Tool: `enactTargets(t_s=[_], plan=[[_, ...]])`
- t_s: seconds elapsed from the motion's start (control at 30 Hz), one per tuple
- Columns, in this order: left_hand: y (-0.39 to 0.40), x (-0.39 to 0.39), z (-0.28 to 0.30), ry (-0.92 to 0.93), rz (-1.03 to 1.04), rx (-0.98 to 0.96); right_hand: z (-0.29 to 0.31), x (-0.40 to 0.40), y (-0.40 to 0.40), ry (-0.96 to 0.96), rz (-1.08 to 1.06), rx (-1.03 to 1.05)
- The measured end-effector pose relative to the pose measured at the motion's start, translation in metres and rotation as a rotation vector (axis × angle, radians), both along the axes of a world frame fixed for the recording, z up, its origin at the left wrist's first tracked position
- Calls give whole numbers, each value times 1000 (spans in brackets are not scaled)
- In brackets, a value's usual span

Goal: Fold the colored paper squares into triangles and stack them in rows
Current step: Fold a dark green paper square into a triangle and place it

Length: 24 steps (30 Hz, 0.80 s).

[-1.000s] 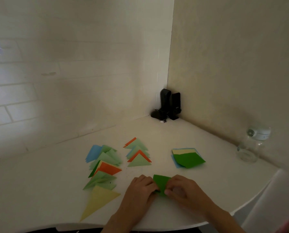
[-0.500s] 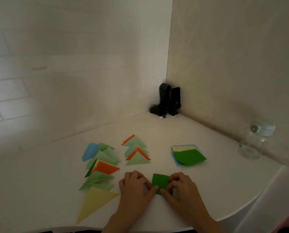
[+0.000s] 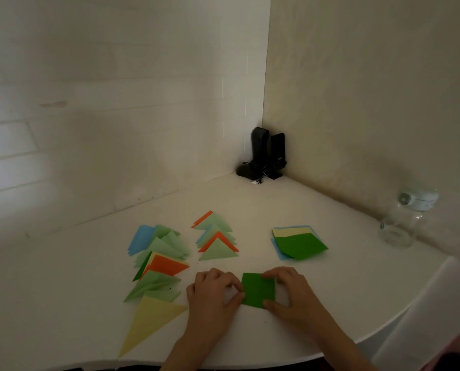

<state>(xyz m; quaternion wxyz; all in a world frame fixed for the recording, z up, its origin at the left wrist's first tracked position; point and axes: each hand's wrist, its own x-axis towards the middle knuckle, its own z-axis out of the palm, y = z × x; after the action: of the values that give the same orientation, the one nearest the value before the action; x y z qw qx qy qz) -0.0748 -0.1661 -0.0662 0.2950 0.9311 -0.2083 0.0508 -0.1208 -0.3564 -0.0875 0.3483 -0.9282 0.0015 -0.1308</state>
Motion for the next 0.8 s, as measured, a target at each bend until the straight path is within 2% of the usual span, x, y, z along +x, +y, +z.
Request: enactTargets(t_s=[0.13,0.23,0.4,0.57,0.7,0.8], plan=[[-3,0,7,17,-50,43,11,-3,-6,88,131,-53],[-5,5,15,12,-109,144,20,-3,-11,130,146,-3],[-7,-2,21,-130,-196,289,19,-2,-7,-70,3,-21],[-9,-15,18,-226,-217,432,21,-7,2,-93,-32,-45],[-5,-16,5,-286,-213,201,26,-17,20,-128,8,28],[0,-10,-4,-275,-223,108,21,-13,19,-91,31,-49]])
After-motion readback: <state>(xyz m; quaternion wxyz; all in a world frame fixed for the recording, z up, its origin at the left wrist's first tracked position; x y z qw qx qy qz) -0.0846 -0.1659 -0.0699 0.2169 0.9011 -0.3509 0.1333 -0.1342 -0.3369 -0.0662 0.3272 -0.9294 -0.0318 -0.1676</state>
